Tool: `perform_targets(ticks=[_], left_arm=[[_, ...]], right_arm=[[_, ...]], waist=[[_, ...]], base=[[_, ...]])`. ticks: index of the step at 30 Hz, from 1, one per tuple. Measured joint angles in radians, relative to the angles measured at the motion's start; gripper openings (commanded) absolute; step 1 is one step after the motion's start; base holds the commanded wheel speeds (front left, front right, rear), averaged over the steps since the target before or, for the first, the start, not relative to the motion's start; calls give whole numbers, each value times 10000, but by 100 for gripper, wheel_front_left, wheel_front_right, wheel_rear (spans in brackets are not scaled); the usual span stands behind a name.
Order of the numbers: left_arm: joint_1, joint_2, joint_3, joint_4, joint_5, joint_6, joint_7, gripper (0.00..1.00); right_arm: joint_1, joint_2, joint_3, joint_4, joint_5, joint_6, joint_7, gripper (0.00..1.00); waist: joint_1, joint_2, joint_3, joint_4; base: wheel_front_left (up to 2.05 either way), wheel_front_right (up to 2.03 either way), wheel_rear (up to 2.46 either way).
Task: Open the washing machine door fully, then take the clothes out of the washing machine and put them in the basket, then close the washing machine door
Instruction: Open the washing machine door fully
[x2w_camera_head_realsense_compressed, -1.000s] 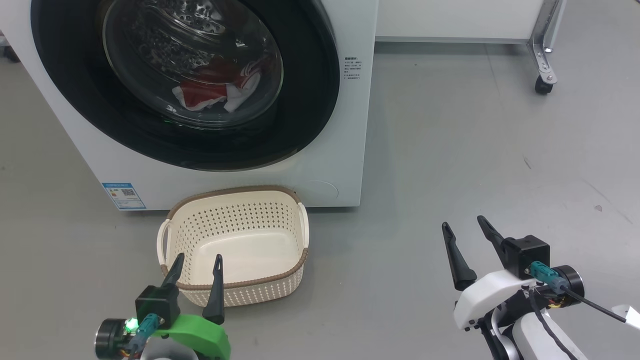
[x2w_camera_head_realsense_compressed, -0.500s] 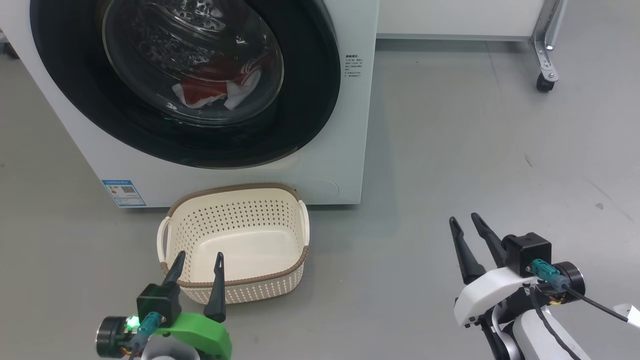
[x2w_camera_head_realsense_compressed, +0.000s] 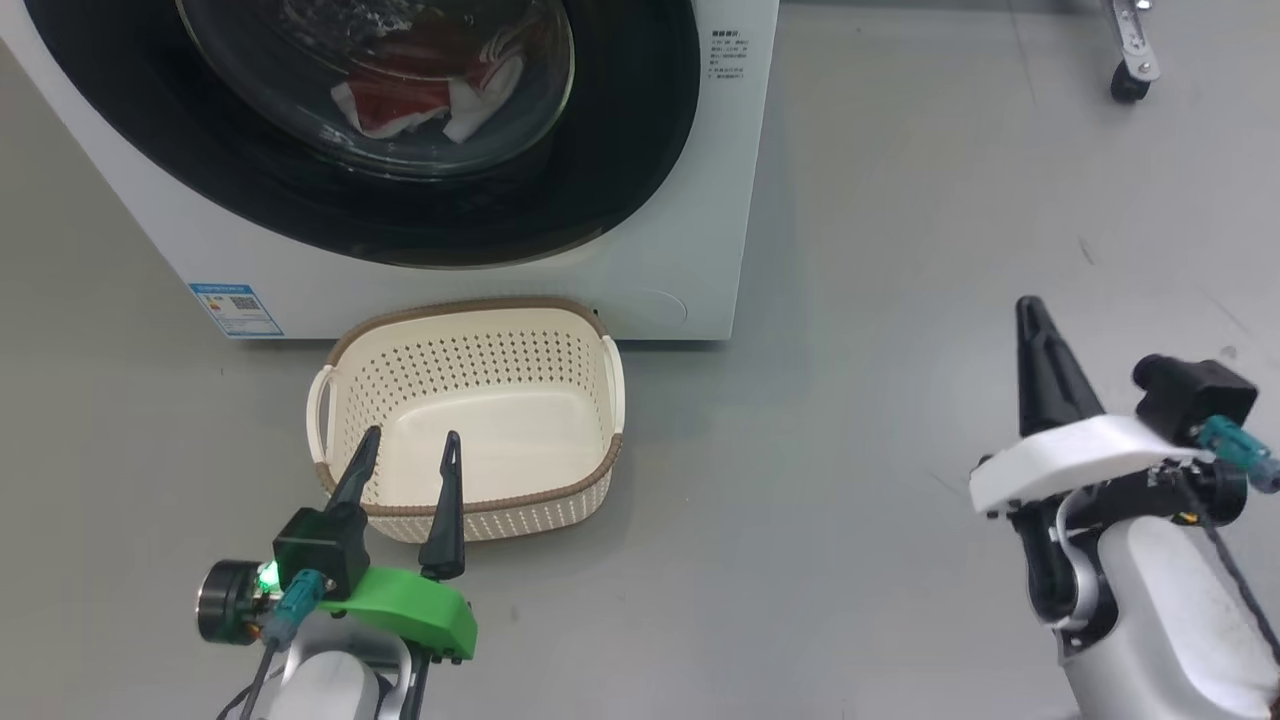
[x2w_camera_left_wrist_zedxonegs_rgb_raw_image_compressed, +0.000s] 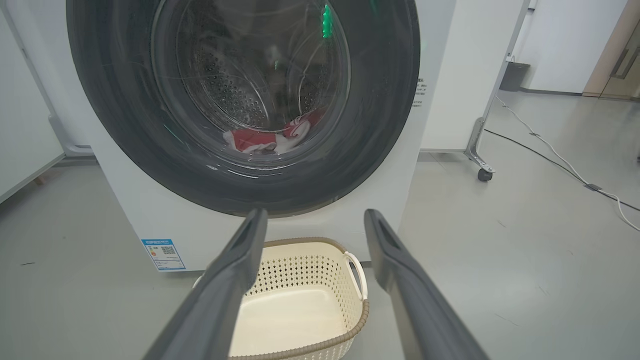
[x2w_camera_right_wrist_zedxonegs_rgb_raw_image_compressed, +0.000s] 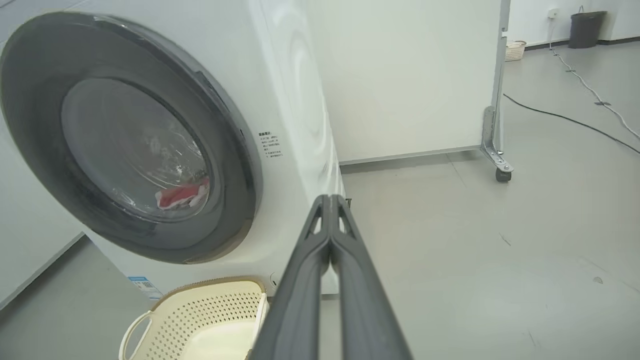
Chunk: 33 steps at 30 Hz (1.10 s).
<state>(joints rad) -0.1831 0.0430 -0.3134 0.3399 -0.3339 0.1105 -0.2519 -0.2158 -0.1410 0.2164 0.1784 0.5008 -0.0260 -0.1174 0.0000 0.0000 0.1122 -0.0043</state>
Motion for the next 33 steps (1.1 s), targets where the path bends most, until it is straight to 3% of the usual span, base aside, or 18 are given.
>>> perform_targets(ticks=[6,17,33], left_arm=[[-456,-8,-146,-543,-12,2,-2,100],[-1318,-19,-652,-1281,-245,35,-4,100],[-2529,-44,-1386,-1881,-738,84,-4,100]], right_arm=[[-1061,380,-828,-464,1942,560,570,0],[-3424,205,-2243,-769,4514,663,2445,0],[-7346,-54,-3055,-671,6650,-598,5005,0]], waist=[[0,0,741,136],[0,0,2234,494],[0,0,4475,1315]], base=[[0,0,0],[0,0,0],[0,0,0]])
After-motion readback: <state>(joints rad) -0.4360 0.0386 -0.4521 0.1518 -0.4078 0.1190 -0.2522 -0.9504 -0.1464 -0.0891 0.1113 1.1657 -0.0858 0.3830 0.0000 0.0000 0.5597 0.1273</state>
